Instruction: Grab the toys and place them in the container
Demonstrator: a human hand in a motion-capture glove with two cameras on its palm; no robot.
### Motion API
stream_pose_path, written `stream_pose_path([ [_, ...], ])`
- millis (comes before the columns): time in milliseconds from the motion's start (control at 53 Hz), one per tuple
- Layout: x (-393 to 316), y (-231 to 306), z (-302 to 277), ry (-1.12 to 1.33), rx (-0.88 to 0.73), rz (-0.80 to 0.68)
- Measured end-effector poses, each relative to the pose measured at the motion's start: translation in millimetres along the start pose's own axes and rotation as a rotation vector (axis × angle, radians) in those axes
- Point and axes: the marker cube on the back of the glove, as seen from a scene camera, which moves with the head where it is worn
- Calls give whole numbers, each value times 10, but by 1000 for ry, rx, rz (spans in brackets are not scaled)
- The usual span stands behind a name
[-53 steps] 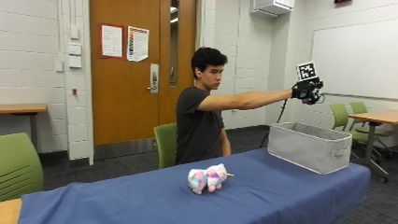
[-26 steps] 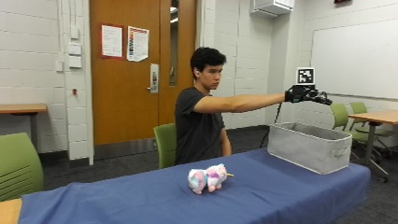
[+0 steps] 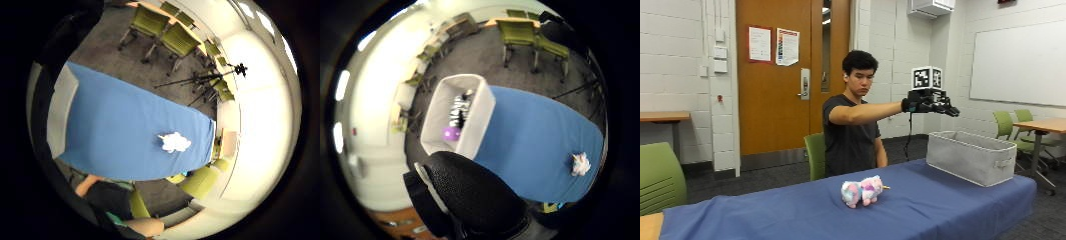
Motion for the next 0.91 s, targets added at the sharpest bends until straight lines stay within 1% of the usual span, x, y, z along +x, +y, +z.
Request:
stream_pose_path([
  [19,145,5,30,31,-1,89],
  [57,386,53,75,62,-3,180],
  [151,910,256,175,96,-12,257],
  [283,1476,543,351,107,-38,329],
  [377,1801,711,507,104,-41,360],
  [491,2021,834,716,93,-53,382],
  [755,2413,1136,1619,63,-152,447],
  [906,2563,1292,2004,39,-204,478],
])
